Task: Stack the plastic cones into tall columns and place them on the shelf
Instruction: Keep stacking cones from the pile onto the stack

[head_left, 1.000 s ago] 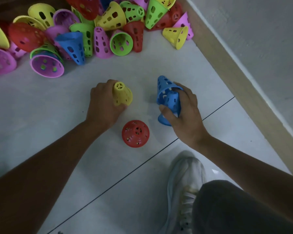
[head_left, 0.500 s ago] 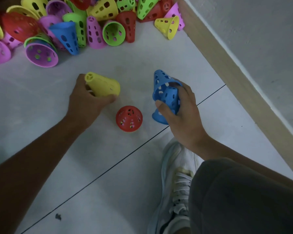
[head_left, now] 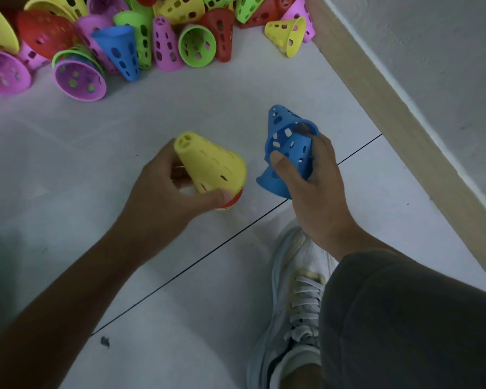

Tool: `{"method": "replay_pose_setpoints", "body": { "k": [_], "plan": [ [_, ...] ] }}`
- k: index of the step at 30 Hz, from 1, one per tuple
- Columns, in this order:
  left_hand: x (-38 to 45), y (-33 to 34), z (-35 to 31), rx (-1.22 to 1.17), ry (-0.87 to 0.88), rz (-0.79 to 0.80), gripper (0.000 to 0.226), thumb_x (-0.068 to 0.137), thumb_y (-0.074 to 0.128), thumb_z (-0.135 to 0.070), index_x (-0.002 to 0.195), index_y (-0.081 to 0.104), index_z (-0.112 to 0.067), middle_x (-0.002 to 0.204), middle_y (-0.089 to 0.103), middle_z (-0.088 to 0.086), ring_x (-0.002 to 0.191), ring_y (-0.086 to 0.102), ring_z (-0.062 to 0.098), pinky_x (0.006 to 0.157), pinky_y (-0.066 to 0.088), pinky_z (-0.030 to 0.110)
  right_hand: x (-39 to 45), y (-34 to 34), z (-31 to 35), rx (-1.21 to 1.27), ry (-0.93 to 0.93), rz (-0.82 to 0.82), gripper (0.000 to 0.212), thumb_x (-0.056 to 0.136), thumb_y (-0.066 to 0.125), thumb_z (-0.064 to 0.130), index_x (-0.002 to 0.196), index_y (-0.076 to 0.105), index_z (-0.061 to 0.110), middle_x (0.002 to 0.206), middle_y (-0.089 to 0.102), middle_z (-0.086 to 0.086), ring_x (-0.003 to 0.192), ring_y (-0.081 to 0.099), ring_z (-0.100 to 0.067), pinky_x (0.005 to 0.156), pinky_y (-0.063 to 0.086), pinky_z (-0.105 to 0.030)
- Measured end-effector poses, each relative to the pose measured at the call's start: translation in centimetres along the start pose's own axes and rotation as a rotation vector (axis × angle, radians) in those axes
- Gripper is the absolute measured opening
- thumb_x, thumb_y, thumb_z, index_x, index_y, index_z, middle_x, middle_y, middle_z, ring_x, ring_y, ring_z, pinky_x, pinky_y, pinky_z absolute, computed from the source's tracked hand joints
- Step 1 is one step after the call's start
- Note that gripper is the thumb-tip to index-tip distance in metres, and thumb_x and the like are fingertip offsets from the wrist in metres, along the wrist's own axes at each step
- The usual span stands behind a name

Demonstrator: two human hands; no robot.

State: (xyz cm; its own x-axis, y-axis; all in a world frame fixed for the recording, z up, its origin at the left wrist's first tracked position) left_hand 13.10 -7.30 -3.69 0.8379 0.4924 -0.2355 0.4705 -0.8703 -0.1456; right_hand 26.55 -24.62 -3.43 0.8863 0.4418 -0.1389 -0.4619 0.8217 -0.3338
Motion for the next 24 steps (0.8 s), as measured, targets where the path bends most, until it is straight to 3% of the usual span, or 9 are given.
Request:
{"method": "replay_pose_setpoints", "body": {
  "k": [3,9,12,15,17,19,24],
  "plan": [
    [0.1,0.7,0.4,0.232,0.000,0.017,0.063,0.055,0.083,-0.047,0.112,0.062,-0.032,0.111,0.070,-0.004,0.101,0.069,0.017,0.091,0.058,0.042,-0.1,0.1,0.8,0.040,0.008,-0.024,0.049,0.095,0.065,0.030,0.139,0.046,0.019,0.128,0.052,0.004,0.114,0.058,-0.008,0.096,0.056,-0.030],
    [0.0,1.5,1.1,0.442,0.046,-0.039,0.059,0.066,0.088,-0.027,0.118,0.060,-0.031,0.114,0.057,-0.002,0.099,0.059,0.009,0.093,0.052,0.036,0.0,0.4,2.8,0.069,-0.045,-0.051,0.043,0.097,0.063,0.028,0.135,0.047,0.016,0.125,0.053,0.000,0.107,0.059,-0.007,0.085,0.053,-0.018],
    [-0.1,1.4,1.9,0.466,0.049,0.040,0.070,0.065,0.083,-0.040,0.130,0.057,-0.031,0.122,0.057,-0.008,0.109,0.054,0.014,0.100,0.048,0.041,-0.2,1.1,3.8,0.104,-0.076,-0.026,0.048,0.096,0.062,0.029,0.138,0.044,0.015,0.129,0.052,-0.001,0.110,0.060,-0.008,0.087,0.054,-0.022],
    [-0.5,0.6,2.5,0.463,0.039,0.071,0.080,0.064,0.078,-0.051,0.138,0.051,-0.037,0.130,0.054,-0.017,0.119,0.050,0.015,0.103,0.047,0.041,-0.6,2.2,4.4,0.096,-0.103,0.022,0.052,0.095,0.062,0.030,0.140,0.043,0.015,0.132,0.050,0.000,0.113,0.060,-0.008,0.089,0.057,-0.027],
    [-0.8,-0.3,2.9,0.439,0.033,0.060,0.079,0.070,0.088,-0.038,0.140,0.051,-0.036,0.133,0.054,-0.017,0.123,0.049,0.014,0.104,0.048,0.038,-1.0,3.1,4.5,0.061,-0.149,0.068,0.053,0.097,0.063,0.027,0.143,0.042,0.014,0.134,0.047,0.003,0.119,0.057,-0.010,0.094,0.057,-0.031],
    [-1.1,-1.3,3.3,0.366,0.001,0.032,0.075,0.072,0.090,-0.030,0.137,0.054,-0.035,0.134,0.056,-0.017,0.124,0.050,0.010,0.103,0.049,0.034,-1.1,3.9,4.5,0.010,-0.195,0.115,0.057,0.097,0.063,0.029,0.146,0.038,0.014,0.140,0.043,0.002,0.127,0.052,-0.013,0.099,0.055,-0.036],
    [-1.9,-2.6,3.6,0.138,-0.088,-0.082,0.061,0.066,0.085,-0.044,0.122,0.062,-0.035,0.123,0.064,-0.020,0.118,0.057,0.001,0.092,0.051,0.020,-1.0,5.6,4.2,-0.176,-0.342,0.204,0.065,0.097,0.063,0.035,0.151,0.033,0.014,0.156,0.030,0.000,0.141,0.037,-0.018,0.111,0.045,-0.044]
  ]
}}
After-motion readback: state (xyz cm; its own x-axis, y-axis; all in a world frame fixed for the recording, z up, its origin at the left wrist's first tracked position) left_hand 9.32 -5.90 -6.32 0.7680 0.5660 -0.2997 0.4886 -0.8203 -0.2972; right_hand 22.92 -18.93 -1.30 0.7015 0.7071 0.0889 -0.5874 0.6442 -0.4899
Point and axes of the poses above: each hand's wrist, its own x-axis towards the middle knuckle, its own y-axis out of the palm, z = x × y, the point moved 6 cm from there along x, towards the middle knuckle
